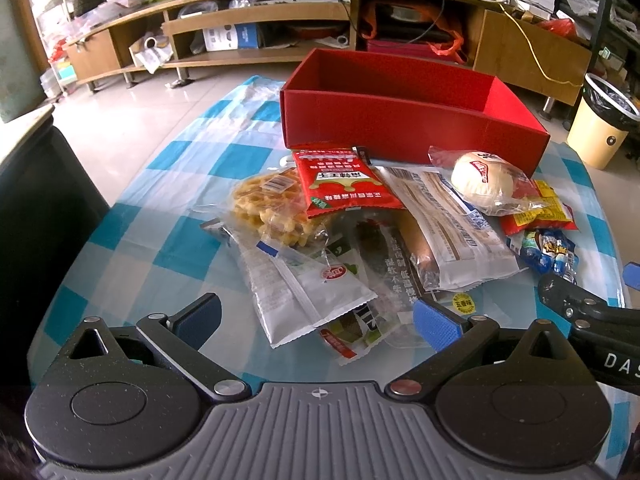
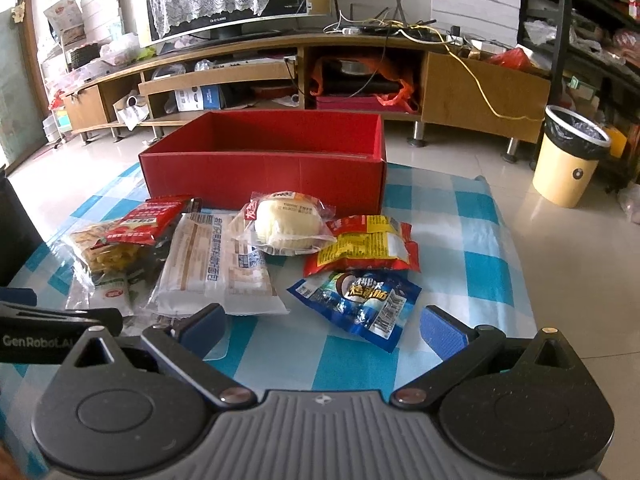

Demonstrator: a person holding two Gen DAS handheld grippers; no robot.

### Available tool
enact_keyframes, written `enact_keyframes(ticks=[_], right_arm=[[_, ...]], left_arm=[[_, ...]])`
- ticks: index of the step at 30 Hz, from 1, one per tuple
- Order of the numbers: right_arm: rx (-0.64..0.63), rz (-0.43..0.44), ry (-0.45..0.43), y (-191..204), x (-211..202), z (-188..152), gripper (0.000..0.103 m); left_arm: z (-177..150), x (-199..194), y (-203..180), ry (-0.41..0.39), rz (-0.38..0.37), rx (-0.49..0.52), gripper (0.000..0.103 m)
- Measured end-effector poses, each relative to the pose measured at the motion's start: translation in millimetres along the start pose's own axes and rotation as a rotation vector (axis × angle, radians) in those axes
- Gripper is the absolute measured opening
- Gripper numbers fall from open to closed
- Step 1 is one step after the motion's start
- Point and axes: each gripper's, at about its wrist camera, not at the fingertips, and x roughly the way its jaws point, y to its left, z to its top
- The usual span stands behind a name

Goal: Organize snacks

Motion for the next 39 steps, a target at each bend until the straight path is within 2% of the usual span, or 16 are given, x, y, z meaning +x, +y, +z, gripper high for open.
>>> enact_keyframes(ticks=[39], right_arm=[[-0.018,0.004,0.03,3.4,7.9,-1.8,0.103]], left_arm=[[-1.6,1.5,-0.5,0.011,-0.009,0.001,0.103]])
